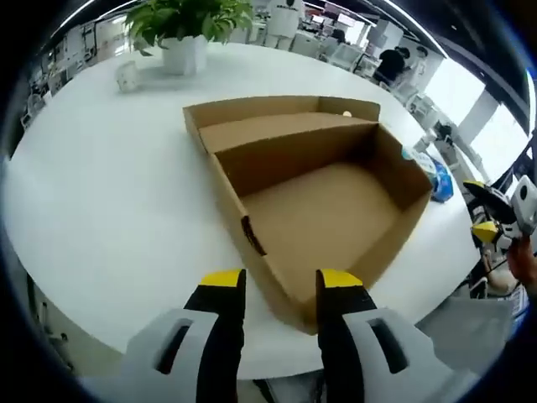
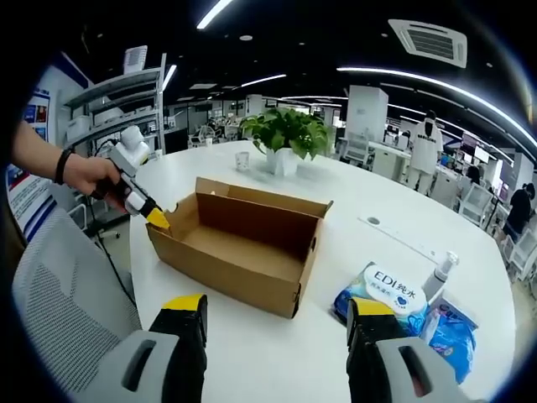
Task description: Operate the shoe box by opening the lid, removing the specified soft item, and placing it in the target area until the item is outside and the box remains undamaged.
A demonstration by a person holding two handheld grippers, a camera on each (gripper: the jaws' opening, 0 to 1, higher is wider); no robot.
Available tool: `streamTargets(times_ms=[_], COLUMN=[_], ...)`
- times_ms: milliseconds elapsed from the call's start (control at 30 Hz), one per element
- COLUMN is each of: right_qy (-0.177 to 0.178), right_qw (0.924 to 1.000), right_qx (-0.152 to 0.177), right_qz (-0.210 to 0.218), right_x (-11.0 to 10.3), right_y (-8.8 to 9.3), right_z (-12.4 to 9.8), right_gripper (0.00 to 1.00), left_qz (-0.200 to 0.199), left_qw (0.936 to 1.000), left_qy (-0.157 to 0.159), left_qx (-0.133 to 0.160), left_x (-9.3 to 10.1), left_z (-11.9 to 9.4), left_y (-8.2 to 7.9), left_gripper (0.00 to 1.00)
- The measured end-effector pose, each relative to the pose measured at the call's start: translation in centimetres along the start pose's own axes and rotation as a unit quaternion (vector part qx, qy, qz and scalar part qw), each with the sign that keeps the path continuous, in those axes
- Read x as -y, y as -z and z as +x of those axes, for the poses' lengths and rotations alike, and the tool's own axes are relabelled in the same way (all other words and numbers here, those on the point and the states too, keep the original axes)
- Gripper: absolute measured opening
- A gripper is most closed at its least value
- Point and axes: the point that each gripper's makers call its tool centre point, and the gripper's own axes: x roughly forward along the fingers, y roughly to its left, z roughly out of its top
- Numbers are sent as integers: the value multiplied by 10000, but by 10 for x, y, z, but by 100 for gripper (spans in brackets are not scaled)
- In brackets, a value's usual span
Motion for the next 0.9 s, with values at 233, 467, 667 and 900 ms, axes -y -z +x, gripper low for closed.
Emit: streamTargets(times_ms=[233, 467, 667, 900], right_qy=[31, 9, 41, 107], right_qw=[10000, 10000, 9999, 9997], right_qx=[-44, -92, -141, -124], right_qz=[33, 35, 55, 180], right_x=[2, 1, 5, 20], right_y=[1, -3, -14, -37], right_z=[2, 13, 25, 47], right_gripper=[66, 65, 63, 62], left_qz=[-138, -253, -297, -283], left_qw=[9994, 9965, 9931, 9907], left_qy=[-317, -779, -1094, -1273], left_qx=[30, 164, 300, 386], left_x=[-2, -7, -11, -15], left_z=[3, 3, 3, 2], left_y=[1, -2, -5, -6], left_gripper=[19, 15, 11, 9])
